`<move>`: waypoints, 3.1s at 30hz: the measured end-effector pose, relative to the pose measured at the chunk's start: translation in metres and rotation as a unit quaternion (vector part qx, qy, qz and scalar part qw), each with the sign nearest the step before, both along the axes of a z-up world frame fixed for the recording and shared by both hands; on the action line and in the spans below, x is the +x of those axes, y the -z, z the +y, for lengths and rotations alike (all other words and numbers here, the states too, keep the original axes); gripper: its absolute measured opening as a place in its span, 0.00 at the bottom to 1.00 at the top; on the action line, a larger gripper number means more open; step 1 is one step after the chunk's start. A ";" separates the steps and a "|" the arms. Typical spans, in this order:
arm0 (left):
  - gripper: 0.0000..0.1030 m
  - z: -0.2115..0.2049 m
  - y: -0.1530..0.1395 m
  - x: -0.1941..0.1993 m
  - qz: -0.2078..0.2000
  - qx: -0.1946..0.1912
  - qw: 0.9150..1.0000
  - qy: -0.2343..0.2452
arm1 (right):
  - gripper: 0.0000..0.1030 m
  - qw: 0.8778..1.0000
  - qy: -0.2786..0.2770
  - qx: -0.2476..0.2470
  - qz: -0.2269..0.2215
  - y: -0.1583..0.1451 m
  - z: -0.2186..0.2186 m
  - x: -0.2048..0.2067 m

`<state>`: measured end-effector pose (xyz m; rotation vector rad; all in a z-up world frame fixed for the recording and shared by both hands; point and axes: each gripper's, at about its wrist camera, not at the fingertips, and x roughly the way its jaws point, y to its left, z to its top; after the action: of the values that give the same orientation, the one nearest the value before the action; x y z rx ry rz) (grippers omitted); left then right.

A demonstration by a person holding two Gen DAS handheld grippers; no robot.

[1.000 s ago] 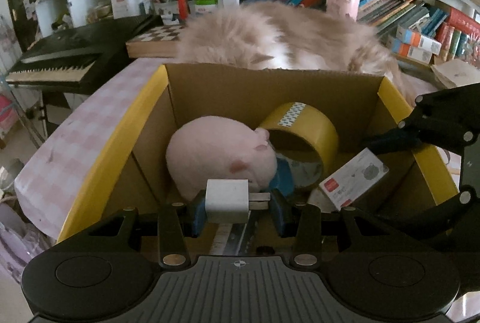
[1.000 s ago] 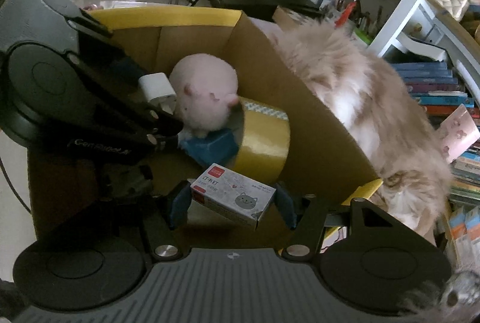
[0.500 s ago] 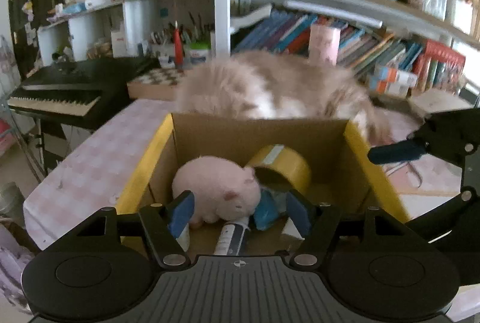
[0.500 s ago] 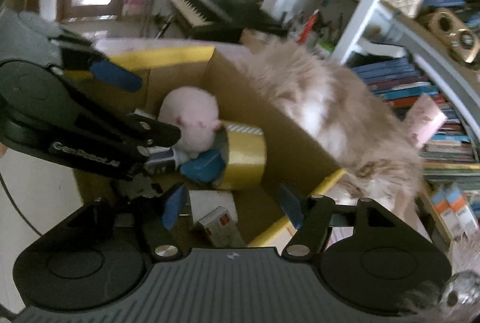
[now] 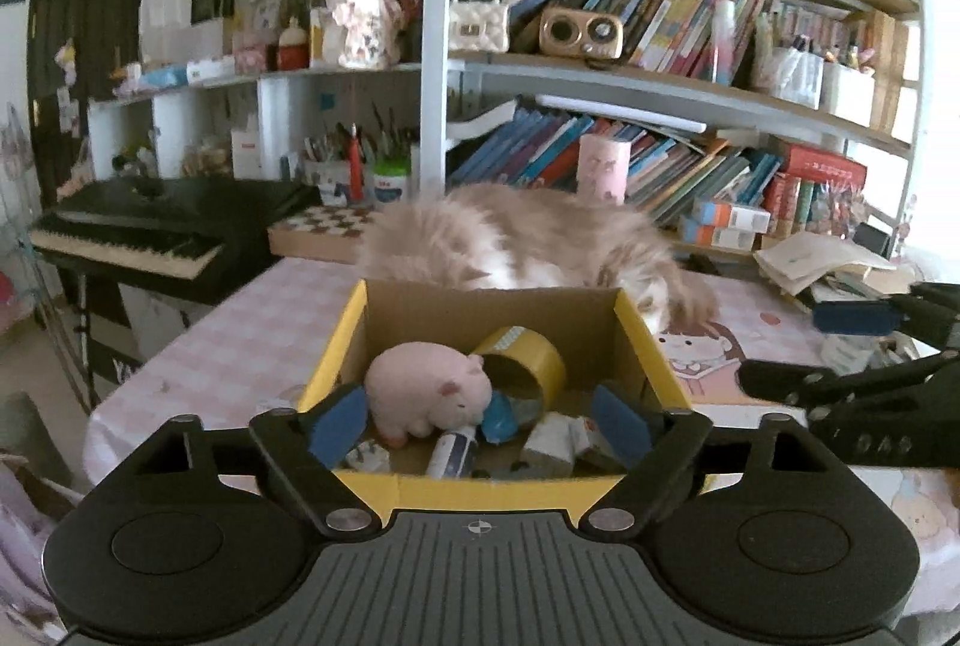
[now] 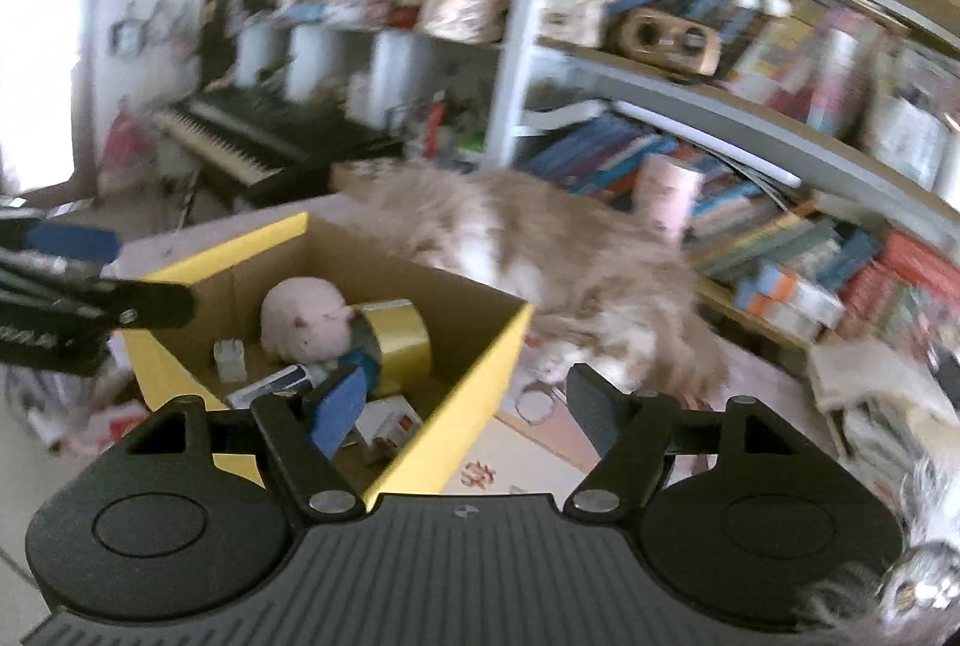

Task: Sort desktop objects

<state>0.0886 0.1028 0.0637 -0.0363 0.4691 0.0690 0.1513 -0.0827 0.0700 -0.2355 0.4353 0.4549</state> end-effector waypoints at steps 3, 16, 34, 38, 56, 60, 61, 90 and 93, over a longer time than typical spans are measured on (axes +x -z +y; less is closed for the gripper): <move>0.87 -0.007 0.002 -0.018 -0.005 0.021 1.000 0.005 | 0.70 0.999 0.030 0.019 0.000 0.002 -0.009 -0.025; 0.96 -0.029 0.028 -0.076 0.005 0.011 1.000 0.001 | 0.73 0.992 0.116 0.052 0.016 0.030 -0.025 -0.114; 0.96 -0.059 0.055 -0.106 0.050 0.009 0.999 0.016 | 0.82 0.978 0.191 0.061 0.064 0.066 -0.049 -0.164; 0.97 -0.064 0.059 -0.107 0.064 0.011 0.998 0.016 | 0.85 0.976 0.192 0.063 0.078 0.071 -0.053 -0.169; 1.00 -0.069 0.067 -0.103 0.105 0.006 0.994 0.014 | 0.95 0.974 0.197 0.051 0.101 0.076 -0.056 -0.169; 1.00 -0.070 0.067 -0.103 0.108 0.006 0.994 0.014 | 0.95 0.974 0.196 0.047 0.104 0.078 -0.055 -0.169; 1.00 -0.069 0.067 -0.103 0.108 0.006 0.994 0.014 | 0.95 0.974 0.196 0.046 0.104 0.078 -0.055 -0.169; 1.00 -0.065 0.069 -0.099 0.113 0.000 0.994 0.003 | 0.96 0.973 0.196 0.042 0.118 0.084 -0.054 -0.162; 1.00 -0.065 0.069 -0.097 0.113 0.000 0.994 0.003 | 0.96 0.972 0.198 0.042 0.121 0.084 -0.055 -0.159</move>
<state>-0.0087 0.0380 -0.0049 -0.0268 0.6961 0.0670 -0.0082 -0.1378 -0.0140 -0.0063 0.6848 0.1080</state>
